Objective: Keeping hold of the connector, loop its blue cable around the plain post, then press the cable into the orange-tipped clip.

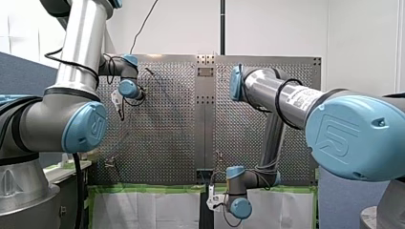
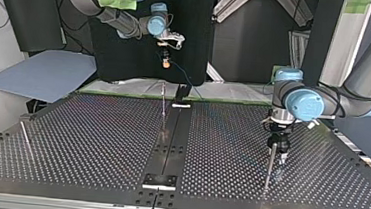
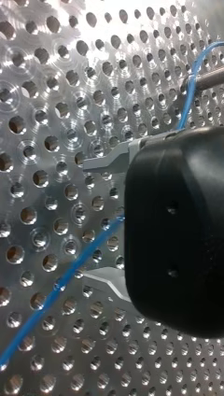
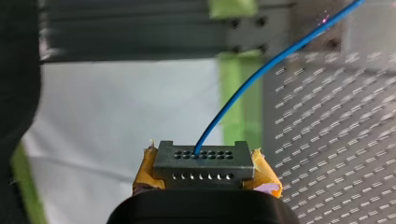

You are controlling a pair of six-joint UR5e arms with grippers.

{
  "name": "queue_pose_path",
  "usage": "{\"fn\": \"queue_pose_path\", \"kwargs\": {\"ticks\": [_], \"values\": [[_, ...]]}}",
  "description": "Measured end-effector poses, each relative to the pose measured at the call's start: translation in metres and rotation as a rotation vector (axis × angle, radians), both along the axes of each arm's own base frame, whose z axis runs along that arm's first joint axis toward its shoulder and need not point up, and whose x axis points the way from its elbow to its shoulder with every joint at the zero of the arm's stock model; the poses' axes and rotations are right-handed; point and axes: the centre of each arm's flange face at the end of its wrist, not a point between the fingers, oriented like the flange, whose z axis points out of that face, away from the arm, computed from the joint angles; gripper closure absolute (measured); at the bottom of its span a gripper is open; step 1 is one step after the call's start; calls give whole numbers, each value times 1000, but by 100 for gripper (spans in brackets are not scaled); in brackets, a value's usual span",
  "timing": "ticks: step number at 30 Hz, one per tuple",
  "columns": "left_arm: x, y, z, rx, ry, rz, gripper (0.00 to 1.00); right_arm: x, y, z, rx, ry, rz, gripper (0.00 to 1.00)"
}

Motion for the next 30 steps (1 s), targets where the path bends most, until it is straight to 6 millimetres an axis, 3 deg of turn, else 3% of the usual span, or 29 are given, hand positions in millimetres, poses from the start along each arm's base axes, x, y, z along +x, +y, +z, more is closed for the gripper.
{"fn": "queue_pose_path", "kwargs": {"ticks": [8, 15, 19, 30], "values": [[0, 3, 0, -2, 0, 5, 0, -29, 16, -48, 70, 42, -31, 100], [1, 4, 0, -3, 0, 7, 0, -45, 24, -70, 103, 65, -56, 100], [1, 5, 0, -3, 0, 8, 0, -53, 24, -69, 96, 86, -89, 100], [1, 5, 0, -4, 0, 7, 0, -61, 17, -25, 9, 52, -164, 100]]}}
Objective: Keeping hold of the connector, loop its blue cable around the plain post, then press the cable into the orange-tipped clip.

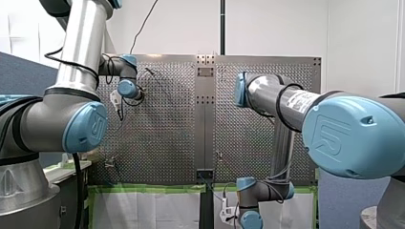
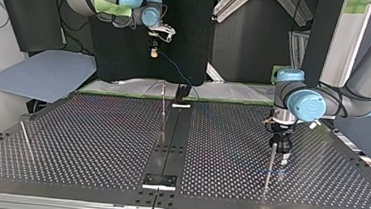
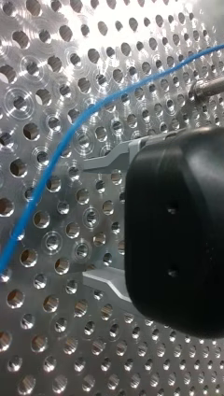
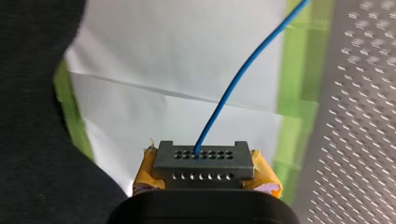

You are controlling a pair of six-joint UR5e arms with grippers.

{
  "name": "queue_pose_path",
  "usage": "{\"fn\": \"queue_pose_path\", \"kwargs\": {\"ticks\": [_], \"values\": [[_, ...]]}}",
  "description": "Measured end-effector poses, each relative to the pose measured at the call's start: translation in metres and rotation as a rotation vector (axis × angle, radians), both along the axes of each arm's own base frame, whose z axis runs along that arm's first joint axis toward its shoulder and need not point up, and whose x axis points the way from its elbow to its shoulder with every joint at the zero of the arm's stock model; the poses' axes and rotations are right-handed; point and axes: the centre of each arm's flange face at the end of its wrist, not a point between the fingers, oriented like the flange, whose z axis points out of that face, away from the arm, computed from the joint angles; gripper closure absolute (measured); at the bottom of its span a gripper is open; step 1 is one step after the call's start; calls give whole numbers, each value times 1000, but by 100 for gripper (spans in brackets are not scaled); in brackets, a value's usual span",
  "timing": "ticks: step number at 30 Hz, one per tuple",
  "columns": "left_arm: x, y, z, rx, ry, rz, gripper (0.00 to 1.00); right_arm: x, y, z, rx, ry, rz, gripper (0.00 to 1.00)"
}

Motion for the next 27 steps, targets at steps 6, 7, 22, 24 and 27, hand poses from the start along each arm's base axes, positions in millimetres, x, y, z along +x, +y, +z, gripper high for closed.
{"fn": "queue_pose_path", "kwargs": {"ticks": [6, 7, 22, 24, 27], "values": [[0, 0, 0, -1, 3, 1, 0, -2, 0, 31, -59, -30, -22, 100], [0, 0, 0, -1, 3, 2, 0, -2, 0, 36, -68, -36, -25, 100], [0, 8, -1, -7, 5, 19, 0, -9, 9, 98, -159, -95, -33, 100], [1, 9, -1, -7, 6, 21, 0, -11, 11, 107, -172, -103, -34, 100], [1, 10, -1, -7, 6, 22, 0, -14, 14, 119, -183, -111, -36, 100]]}}
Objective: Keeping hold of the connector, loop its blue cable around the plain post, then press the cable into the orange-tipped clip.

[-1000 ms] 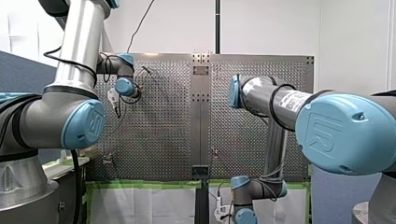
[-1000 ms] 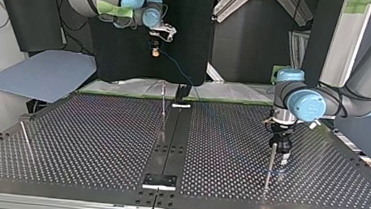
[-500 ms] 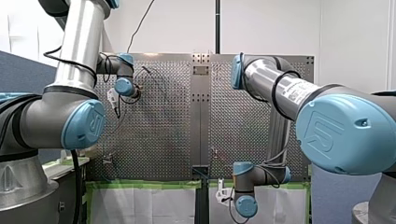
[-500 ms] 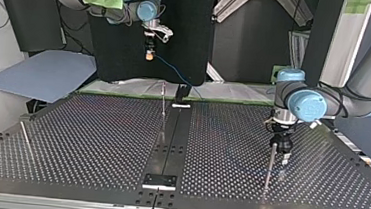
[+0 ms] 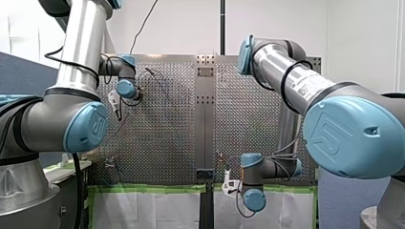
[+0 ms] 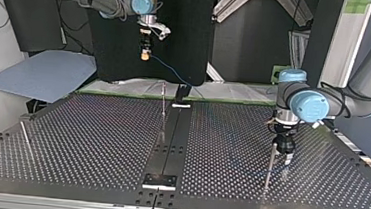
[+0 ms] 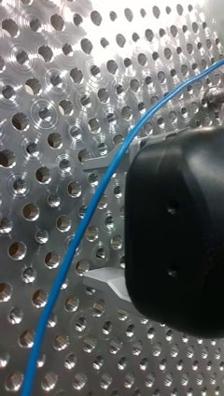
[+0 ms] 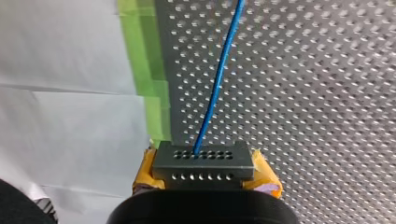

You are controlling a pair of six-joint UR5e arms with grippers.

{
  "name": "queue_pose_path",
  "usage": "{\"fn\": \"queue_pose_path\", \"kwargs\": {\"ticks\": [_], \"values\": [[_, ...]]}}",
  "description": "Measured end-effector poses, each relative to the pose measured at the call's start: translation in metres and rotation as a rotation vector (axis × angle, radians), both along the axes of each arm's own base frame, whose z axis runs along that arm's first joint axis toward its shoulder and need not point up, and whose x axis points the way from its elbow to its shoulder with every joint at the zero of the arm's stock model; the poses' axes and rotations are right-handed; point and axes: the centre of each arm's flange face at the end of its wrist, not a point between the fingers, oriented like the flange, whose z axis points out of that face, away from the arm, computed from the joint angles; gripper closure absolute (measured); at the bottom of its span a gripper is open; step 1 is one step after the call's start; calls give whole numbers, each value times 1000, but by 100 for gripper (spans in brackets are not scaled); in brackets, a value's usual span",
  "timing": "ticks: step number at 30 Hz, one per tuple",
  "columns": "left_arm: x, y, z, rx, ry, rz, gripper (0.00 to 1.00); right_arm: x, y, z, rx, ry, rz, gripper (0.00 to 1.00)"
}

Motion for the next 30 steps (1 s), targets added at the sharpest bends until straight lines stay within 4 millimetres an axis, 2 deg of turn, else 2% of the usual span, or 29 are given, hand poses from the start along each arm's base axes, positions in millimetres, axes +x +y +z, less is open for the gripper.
{"fn": "queue_pose_path", "kwargs": {"ticks": [9, 18, 23, 30], "values": [[0, 3, 0, -3, 0, 5, 0, -8, 7, 30, -43, 4, 11, 100], [1, 6, 0, -3, 1, 11, 0, -6, -7, 70, -123, 47, 48, 100], [1, 6, 0, -8, 1, 12, 0, -9, -10, 77, -150, 46, 77, 100], [0, 7, 0, -13, 3, 12, 0, -13, -12, 77, -155, 46, 127, 100]]}}
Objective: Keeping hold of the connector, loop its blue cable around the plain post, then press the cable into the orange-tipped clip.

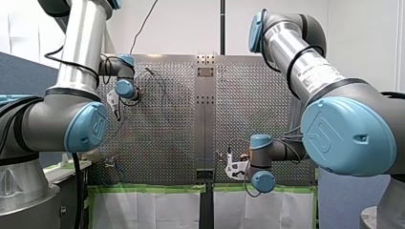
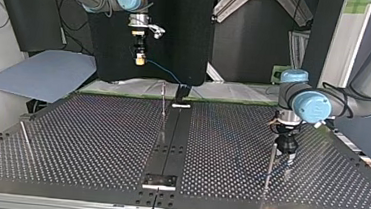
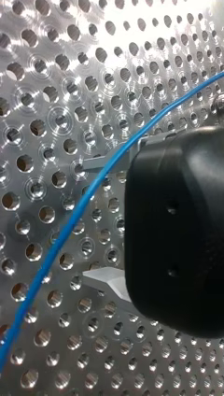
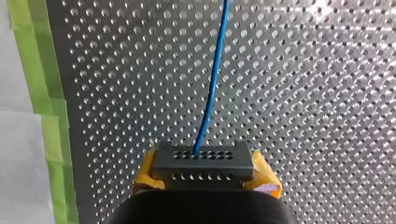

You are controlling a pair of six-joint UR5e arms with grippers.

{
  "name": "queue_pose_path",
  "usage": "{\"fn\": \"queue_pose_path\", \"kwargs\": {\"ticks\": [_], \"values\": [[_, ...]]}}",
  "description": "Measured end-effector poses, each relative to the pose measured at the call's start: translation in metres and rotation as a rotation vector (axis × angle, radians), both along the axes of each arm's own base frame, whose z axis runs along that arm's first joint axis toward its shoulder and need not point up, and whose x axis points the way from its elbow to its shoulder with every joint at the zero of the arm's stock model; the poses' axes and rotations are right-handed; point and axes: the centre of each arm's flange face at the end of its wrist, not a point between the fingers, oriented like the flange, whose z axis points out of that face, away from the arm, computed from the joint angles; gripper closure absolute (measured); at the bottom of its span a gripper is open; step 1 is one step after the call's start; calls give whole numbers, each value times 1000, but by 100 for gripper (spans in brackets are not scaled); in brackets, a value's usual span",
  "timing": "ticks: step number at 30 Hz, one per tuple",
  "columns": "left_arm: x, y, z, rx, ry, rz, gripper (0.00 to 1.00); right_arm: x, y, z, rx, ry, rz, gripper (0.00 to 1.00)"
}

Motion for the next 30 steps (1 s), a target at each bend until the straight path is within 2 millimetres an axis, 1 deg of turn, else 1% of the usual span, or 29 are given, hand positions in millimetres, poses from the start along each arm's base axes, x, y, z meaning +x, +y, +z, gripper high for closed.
{"fn": "queue_pose_path", "kwargs": {"ticks": [7, 10, 20, 30], "values": [[0, 0, 0, -1, 2, 0, 0, -8, -2, -2, -2, 15, 15, 100], [-1, 0, -1, -1, 5, 0, 0, -13, -6, -2, -2, 20, 13, 100], [-2, -3, -2, -27, 21, -19, 0, -46, -26, -6, 5, 25, 2, 100], [-6, -3, -4, -118, 40, -37, 0, -46, -28, -5, 0, 24, 46, 100]]}}
